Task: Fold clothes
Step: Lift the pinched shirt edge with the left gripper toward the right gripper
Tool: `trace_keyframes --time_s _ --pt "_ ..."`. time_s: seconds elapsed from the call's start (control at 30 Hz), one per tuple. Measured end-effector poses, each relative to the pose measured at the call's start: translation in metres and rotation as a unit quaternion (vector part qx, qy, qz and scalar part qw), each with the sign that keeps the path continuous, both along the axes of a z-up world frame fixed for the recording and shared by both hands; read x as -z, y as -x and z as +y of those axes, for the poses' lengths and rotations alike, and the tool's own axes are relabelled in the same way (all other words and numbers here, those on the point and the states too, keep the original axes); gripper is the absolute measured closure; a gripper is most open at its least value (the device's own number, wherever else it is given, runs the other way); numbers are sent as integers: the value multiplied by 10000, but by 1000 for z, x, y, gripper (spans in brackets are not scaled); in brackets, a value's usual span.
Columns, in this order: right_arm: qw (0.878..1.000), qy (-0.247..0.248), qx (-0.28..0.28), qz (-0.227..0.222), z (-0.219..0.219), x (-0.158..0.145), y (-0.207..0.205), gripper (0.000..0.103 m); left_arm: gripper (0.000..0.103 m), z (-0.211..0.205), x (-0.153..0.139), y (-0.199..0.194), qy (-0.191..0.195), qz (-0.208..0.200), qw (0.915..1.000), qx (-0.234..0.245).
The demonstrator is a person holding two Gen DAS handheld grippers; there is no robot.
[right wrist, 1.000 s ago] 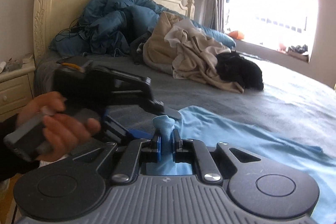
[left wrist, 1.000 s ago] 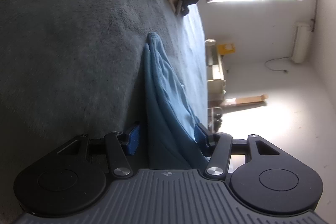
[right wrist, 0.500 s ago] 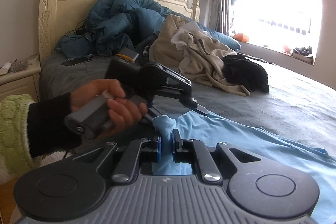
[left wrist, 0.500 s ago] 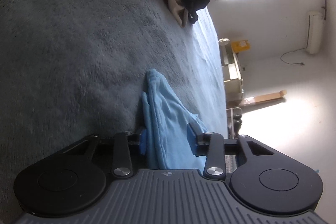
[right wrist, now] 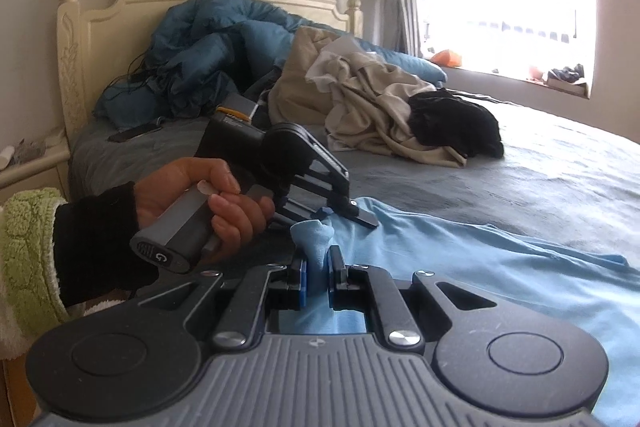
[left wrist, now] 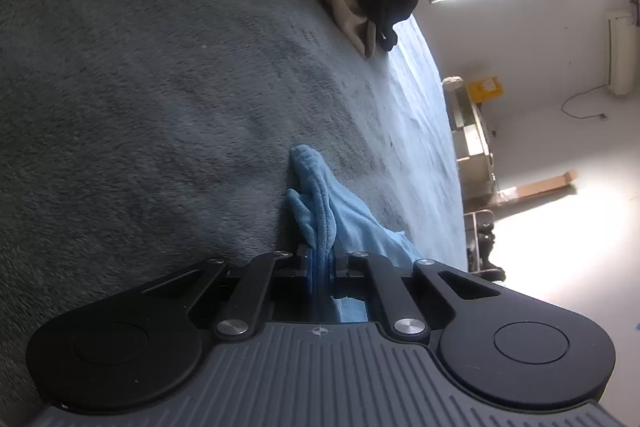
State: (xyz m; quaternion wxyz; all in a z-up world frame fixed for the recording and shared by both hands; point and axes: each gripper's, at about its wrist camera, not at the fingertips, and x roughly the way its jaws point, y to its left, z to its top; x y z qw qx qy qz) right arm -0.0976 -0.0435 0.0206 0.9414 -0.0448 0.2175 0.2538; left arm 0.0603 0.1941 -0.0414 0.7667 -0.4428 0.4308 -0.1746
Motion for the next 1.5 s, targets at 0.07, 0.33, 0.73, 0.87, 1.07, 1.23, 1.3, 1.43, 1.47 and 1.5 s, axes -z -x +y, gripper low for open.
trace_keyframes --time_s 0.07,0.33,0.73,0.87,1.07,1.23,1.3,1.43,1.47,1.5 --pt "9999 -87 94 -6 -6 -1 1 93 98 -6 -8 -2 -118 -57 9999 -1" --pt "9976 -404 536 -150 -39 -7 8 93 98 -51 -51 -14 -601 -466 9967 284" --pt "9785 -1276 1620 -51 -137 4 24 93 98 -181 -75 -44 -1300 -636 9833 1104" --pt "9672 -1543 2018 13 -176 14 32 93 98 -230 -76 -53 -1515 -663 9762 1405" --pt "9474 -1916 2562 66 -225 28 41 93 98 -299 -71 -60 -1799 -701 9636 1852" --pt "9325 -2145 2904 62 -256 38 50 93 98 -343 -68 -62 -2005 -720 9543 2095" --pt "9270 -2216 3024 55 -268 41 55 93 98 -356 -68 -62 -2078 -727 9512 2162" --pt "9172 -2340 3225 32 -287 47 64 93 98 -381 -68 -62 -2228 -760 9443 2300" --pt "9146 -2382 3266 37 -291 48 67 93 98 -387 -68 -62 -2265 -771 9424 2336" --pt "9122 -2424 3303 39 -295 50 69 93 98 -393 -68 -61 -2298 -788 9405 2377"
